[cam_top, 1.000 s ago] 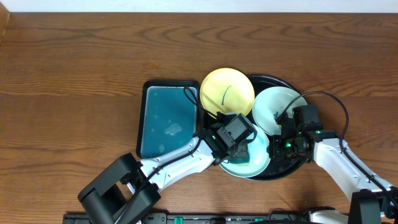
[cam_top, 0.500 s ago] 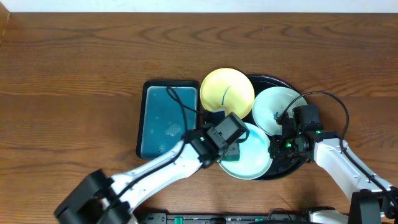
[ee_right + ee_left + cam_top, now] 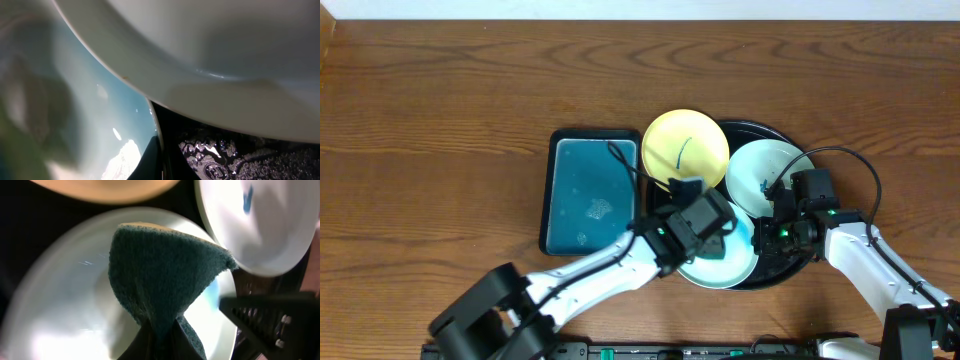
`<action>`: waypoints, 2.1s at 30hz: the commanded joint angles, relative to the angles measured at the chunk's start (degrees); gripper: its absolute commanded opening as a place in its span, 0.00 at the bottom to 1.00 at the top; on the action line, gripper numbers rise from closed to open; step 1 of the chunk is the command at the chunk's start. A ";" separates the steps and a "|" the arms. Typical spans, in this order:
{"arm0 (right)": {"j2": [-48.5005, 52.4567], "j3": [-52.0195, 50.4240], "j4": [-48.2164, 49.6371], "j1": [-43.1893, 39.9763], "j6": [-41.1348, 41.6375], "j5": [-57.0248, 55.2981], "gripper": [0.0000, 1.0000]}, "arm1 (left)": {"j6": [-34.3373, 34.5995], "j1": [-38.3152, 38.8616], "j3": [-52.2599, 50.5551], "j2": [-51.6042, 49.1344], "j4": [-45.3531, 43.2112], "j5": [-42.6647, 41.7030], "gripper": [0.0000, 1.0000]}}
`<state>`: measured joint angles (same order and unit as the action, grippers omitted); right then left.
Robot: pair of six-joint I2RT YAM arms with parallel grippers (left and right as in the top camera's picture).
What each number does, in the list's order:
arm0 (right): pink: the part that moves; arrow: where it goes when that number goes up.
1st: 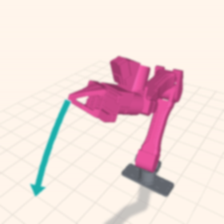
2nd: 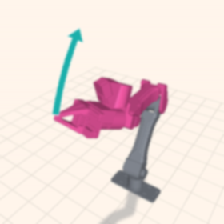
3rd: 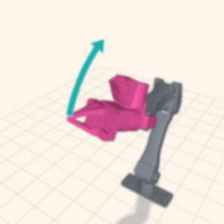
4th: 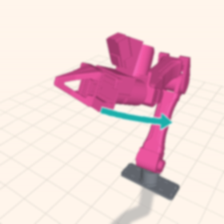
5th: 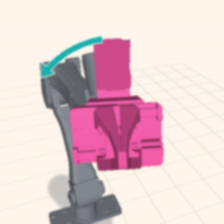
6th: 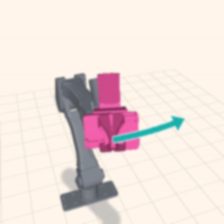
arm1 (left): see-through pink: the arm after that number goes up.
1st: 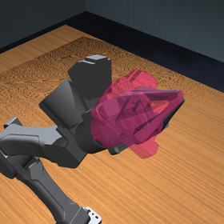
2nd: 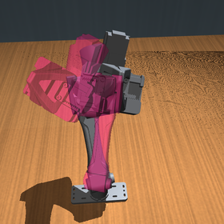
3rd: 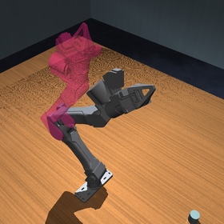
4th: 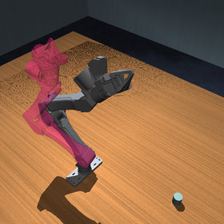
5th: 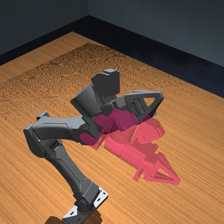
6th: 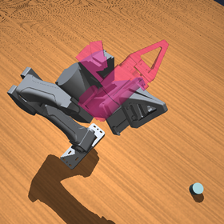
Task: Clean dirty plates on tray and stack at the side
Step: 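Scrub the front pale green plate with the sponge in the left gripper, then return the sponge to the basin with the left gripper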
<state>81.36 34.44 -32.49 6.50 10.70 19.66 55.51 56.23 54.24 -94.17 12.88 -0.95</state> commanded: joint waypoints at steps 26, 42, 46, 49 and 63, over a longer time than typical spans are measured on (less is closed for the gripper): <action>0.31 0.26 -0.26 -0.39 0.17 -0.48 0.22 | -15.76 -2.08 -0.11 14.16 11.04 7.02 0.07; 0.31 0.24 -0.28 0.52 -0.22 0.33 0.01 | -21.75 -20.90 -1.38 17.20 23.10 10.64 0.08; 0.28 0.24 -0.13 2.45 -0.70 0.33 0.01 | -21.88 -25.53 -2.16 16.13 22.88 10.64 0.08; 0.28 0.26 -0.02 3.80 -0.70 0.31 0.01 | -22.32 -28.35 -2.38 14.75 22.88 10.47 0.08; -9.64 0.90 -0.09 4.55 -0.68 -4.22 0.01 | -24.92 -29.92 -2.38 4.20 19.87 10.43 0.08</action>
<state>74.59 34.46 -32.56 10.46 10.87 18.06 32.71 26.63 52.40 -88.49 33.32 8.54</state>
